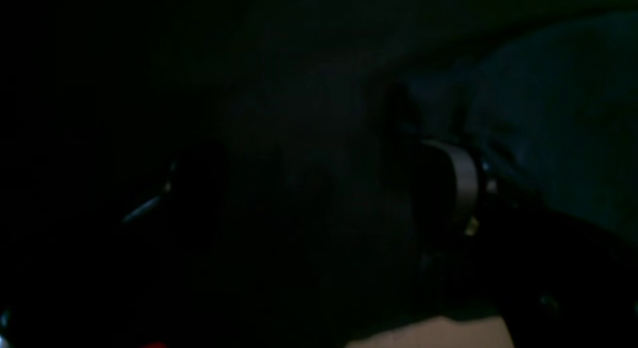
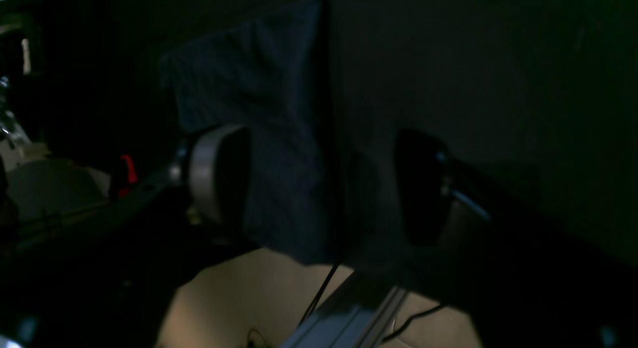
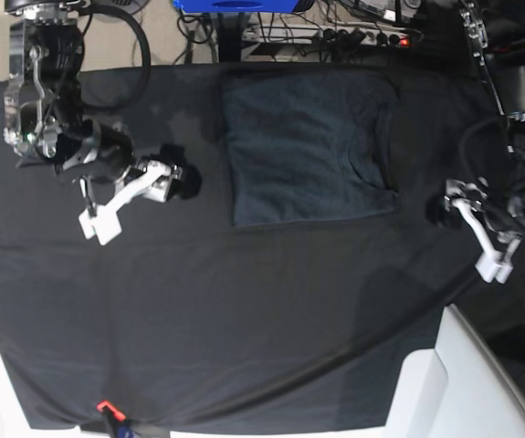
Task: Fold the T-shirt properly
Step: 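Press and tuck the shirt's side edge inward with the left gripper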
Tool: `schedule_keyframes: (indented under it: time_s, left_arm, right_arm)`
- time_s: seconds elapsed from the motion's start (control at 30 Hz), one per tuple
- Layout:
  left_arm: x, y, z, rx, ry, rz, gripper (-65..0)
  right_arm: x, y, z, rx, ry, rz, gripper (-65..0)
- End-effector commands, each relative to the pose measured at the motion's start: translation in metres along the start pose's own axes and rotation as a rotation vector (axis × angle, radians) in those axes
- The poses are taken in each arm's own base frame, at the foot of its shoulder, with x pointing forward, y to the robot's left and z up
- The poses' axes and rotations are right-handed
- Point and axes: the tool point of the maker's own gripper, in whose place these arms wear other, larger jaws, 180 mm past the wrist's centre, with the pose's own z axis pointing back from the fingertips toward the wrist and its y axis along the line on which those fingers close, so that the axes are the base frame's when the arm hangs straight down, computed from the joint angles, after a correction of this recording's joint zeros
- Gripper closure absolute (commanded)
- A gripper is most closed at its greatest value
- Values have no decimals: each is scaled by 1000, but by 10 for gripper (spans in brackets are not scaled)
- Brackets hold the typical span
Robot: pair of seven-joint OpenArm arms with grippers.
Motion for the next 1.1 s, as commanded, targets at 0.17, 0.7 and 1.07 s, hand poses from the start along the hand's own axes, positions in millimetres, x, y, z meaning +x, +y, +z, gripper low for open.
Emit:
schedule_keyframes:
  time_s: [0.17,0.7,1.07]
  left_arm:
    - [-48,50,40,106,-3,-34,-538]
    - [-100,13,32,32,-34,-42,-568]
    - [-101,-52,-9,-116,77,34,-571]
  right_arm:
    - [-8,21,5,120,11,-56,-516]
    - [-30,12,-23,105,108,-67,-510]
    - [-36,-3,-30,74,136,-93,-510]
